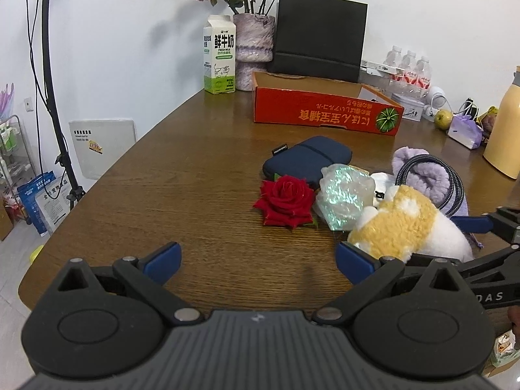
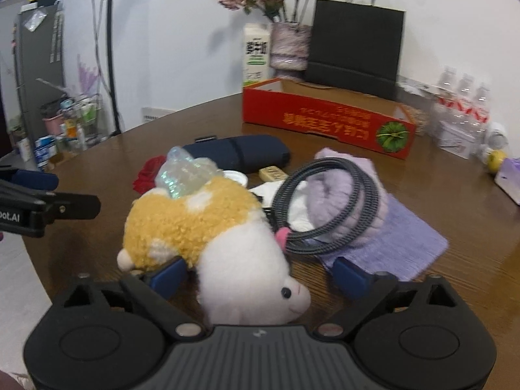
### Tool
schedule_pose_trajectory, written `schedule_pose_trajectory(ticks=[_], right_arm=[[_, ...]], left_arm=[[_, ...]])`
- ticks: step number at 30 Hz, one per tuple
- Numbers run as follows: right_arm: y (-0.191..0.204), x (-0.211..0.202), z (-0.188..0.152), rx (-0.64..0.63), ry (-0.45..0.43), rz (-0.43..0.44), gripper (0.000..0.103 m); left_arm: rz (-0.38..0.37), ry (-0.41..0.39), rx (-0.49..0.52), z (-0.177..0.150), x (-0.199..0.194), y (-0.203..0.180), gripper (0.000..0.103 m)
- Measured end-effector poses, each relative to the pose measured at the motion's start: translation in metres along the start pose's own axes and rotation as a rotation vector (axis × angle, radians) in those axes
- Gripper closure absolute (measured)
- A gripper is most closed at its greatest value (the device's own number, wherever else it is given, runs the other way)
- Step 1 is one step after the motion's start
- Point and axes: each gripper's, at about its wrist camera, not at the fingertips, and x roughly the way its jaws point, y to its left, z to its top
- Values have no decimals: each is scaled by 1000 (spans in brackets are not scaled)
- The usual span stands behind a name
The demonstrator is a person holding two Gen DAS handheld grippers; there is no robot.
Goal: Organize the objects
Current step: 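Grasp the yellow-and-white plush sheep with the right gripper, then grasp the clear iridescent plastic bag with the left gripper while the right holds the sheep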
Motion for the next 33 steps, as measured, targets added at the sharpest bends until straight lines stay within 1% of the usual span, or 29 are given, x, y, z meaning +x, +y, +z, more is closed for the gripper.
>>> schedule_pose_trajectory(ticks=[1,3,4,6,9,15,18,25,30,33], right_arm=[[0,2,0,-4,2,12,18],[1,6,-1,-10,9,37,32],[2,8,-2,-9,13,48,36],[2,8,-5,-2,5,57,42],[1,4,-9,13,-15,68,46],[1,-16,-14,25,-76,51,47],[0,-27,-14,28,-110,17,48],[-10,-52,-19,44,-166,-76,48],[-26,-62,-20,72,-182,-139,48],[-34,-65,-22,84,-191,-161,48]], left_arm=[[2,0,-1,0,0,0,0],[4,1,-4,0,0,1,0],[5,2,-6,0,0,2,0],[4,2,-7,0,0,3,0],[3,2,-8,-1,-1,3,0],[-1,-11,-2,6,9,-2,0],[-16,-24,10,15,17,-9,0],[-46,-48,85,28,31,-38,0],[-44,-55,125,32,43,-55,0],[-36,-85,158,33,46,-65,0]])
